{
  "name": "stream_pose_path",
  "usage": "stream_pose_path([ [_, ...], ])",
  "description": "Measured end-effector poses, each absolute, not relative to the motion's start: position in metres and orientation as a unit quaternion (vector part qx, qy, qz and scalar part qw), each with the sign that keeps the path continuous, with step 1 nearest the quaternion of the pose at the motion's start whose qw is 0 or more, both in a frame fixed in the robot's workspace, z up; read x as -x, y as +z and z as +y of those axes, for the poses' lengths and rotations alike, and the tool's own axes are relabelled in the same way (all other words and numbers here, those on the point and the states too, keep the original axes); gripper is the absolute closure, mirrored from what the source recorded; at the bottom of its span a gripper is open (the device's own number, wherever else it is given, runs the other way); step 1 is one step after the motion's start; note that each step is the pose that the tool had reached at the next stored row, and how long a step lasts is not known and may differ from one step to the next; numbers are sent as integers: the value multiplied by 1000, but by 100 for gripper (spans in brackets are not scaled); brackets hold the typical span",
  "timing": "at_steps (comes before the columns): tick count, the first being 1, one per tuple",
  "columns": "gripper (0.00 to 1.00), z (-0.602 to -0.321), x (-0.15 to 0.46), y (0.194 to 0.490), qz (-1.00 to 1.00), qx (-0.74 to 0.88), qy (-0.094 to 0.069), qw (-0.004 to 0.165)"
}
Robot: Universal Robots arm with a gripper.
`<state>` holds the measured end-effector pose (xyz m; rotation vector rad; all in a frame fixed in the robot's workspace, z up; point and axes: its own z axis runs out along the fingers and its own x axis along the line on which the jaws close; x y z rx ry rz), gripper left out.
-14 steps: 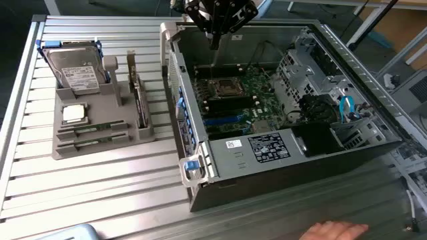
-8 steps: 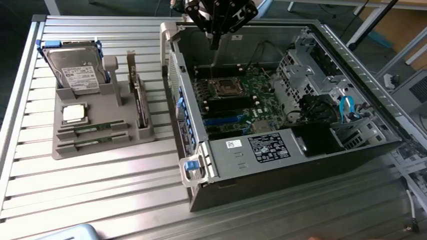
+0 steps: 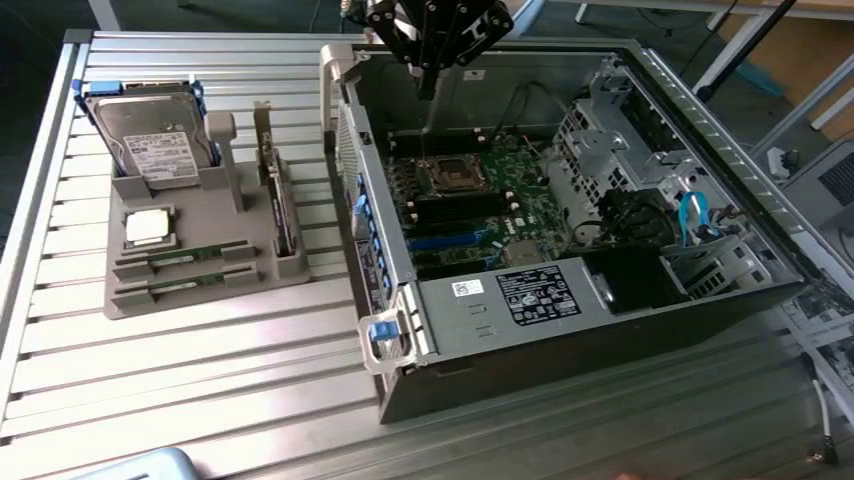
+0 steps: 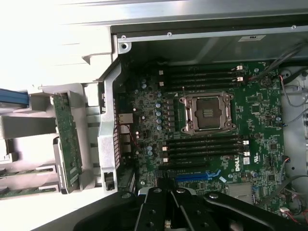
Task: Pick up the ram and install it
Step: 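Reach for the ram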
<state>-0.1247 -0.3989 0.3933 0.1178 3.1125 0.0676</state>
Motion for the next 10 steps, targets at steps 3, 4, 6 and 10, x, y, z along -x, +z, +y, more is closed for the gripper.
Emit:
stream_pose_path([
  [3,89,-399,125,393,999,-38,22,13],
  [4,89,-399,125,393,999,-38,22,13],
  [6,89,-399,125,393,999,-38,22,13],
  [10,89,-399,128,393,999,-38,22,13],
])
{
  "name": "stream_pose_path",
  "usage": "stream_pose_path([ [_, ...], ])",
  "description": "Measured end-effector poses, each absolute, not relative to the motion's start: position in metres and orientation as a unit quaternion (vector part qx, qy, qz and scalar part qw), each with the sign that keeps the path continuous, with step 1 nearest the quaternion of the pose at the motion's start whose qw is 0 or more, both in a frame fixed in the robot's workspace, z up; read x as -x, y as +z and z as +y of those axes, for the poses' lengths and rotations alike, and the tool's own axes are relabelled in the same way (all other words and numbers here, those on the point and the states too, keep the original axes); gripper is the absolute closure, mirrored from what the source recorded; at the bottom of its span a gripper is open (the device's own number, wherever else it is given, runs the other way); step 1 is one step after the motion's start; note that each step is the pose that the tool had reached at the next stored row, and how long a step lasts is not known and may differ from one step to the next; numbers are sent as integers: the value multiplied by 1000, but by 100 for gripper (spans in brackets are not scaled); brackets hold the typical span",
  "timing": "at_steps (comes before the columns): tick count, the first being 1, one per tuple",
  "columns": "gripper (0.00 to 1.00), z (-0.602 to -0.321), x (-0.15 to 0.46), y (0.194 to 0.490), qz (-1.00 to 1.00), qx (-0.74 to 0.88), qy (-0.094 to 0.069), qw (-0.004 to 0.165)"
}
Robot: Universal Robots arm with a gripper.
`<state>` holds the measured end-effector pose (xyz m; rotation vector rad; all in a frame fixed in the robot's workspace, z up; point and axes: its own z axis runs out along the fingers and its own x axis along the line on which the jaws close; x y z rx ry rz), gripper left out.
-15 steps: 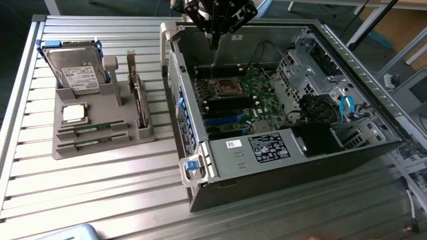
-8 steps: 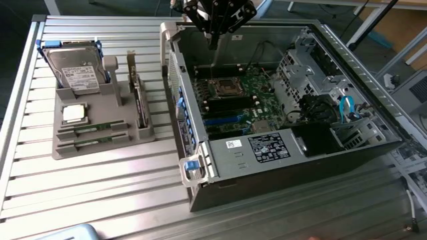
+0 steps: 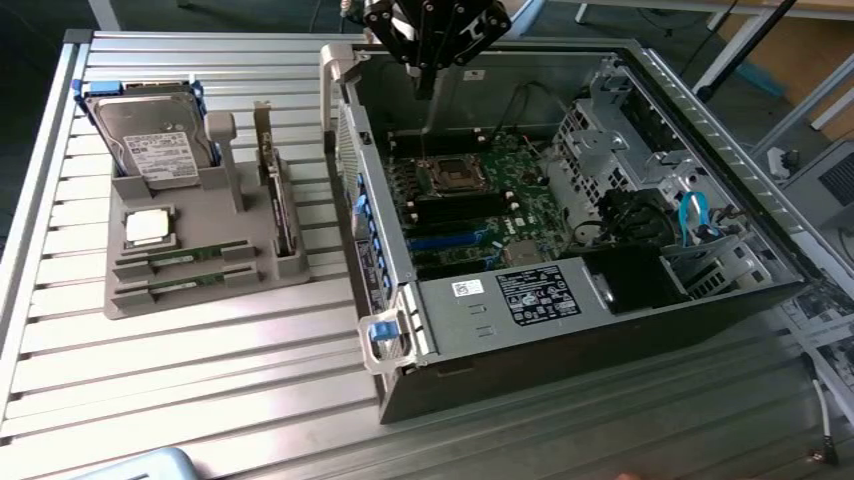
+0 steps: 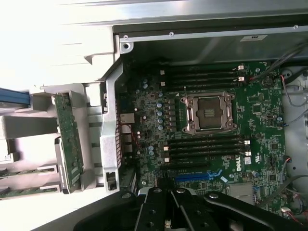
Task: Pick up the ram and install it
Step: 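Reach for the ram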
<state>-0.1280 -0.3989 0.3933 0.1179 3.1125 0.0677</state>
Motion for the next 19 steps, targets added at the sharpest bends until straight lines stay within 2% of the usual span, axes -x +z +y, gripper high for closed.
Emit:
stream_pose_path([
  [19,89,-399,146,393,999,-38,22,13],
])
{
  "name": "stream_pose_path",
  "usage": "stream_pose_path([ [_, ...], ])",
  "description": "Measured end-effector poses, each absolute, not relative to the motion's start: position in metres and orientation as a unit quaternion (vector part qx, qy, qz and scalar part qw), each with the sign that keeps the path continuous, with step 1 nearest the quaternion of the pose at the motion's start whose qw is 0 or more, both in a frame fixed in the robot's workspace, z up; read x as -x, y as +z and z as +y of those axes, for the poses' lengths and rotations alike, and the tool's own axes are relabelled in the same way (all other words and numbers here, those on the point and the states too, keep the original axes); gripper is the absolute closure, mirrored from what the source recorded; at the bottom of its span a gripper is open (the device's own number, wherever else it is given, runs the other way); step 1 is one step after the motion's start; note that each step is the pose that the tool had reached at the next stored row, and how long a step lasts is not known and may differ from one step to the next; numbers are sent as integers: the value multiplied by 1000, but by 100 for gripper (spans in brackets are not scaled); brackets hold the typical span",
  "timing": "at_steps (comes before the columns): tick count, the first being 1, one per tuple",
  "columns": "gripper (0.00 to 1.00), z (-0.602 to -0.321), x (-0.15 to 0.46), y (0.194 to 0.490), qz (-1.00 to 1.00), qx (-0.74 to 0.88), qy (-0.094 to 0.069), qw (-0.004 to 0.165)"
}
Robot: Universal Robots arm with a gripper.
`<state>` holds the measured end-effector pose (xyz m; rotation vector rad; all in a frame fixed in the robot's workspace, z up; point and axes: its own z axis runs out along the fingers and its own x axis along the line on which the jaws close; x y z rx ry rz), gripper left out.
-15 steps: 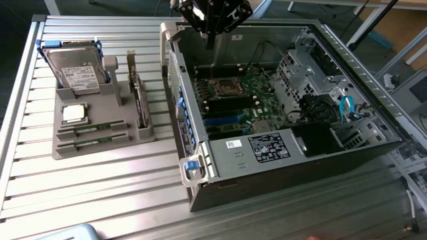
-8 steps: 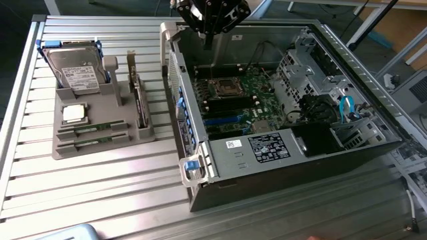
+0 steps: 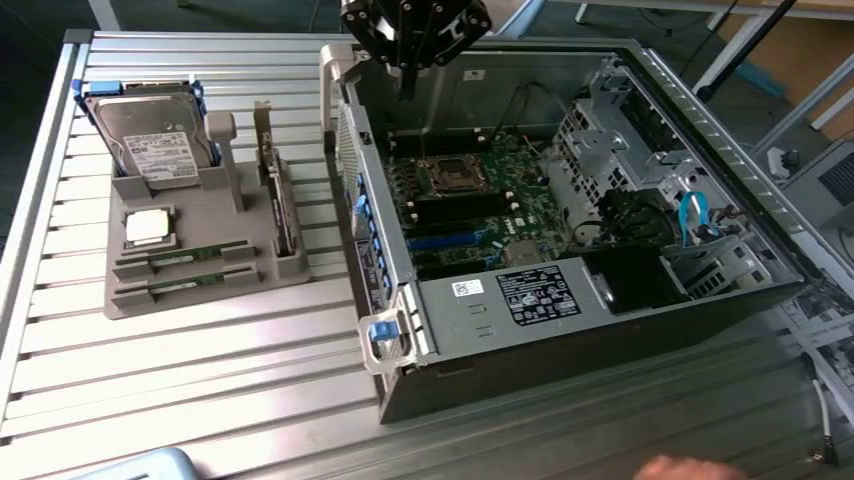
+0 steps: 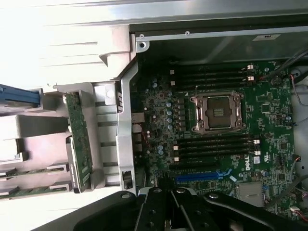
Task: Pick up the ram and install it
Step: 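Reach for the ram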
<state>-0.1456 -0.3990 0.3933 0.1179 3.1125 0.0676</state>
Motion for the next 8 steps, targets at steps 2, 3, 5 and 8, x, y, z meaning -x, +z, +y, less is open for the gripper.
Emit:
stream_pose_path([
  [2,89,-399,147,393,999,-38,22,13],
  [3,89,-399,149,393,999,-38,22,13],
  [5,89,-399,150,393,999,-38,22,13],
  [8,89,-399,153,393,999,-38,22,13],
])
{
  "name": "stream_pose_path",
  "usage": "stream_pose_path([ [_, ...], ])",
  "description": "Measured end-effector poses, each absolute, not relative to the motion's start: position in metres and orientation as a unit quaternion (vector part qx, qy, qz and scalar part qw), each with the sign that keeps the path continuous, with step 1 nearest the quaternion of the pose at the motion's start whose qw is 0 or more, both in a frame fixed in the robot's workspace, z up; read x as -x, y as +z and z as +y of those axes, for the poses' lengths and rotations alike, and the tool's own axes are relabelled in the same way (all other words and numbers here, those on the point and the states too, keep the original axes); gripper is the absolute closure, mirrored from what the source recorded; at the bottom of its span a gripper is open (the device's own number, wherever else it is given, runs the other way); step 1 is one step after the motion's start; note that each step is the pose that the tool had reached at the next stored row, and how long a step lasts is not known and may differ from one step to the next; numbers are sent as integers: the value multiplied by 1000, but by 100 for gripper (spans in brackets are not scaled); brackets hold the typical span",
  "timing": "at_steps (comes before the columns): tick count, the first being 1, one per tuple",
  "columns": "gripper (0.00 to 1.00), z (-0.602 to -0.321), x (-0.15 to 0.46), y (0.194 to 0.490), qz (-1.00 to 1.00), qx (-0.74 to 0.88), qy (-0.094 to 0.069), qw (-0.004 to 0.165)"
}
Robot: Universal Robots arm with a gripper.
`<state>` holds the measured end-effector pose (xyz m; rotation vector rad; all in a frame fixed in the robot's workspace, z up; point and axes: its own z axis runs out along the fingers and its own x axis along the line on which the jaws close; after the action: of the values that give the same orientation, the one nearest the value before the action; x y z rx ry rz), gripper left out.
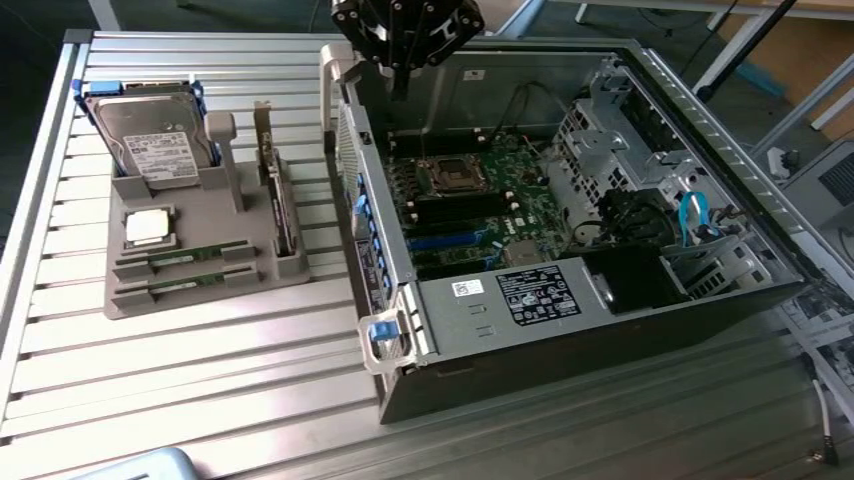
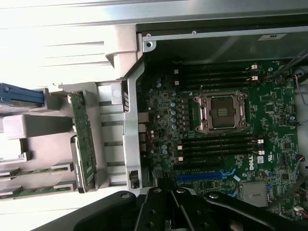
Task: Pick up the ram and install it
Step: 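Reach for the ram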
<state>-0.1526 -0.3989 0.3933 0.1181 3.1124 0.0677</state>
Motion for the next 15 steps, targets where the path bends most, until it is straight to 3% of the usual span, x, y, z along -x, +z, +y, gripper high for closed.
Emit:
stream_pose_path([
  [15,89,-399,162,393,999,-38,22,13],
])
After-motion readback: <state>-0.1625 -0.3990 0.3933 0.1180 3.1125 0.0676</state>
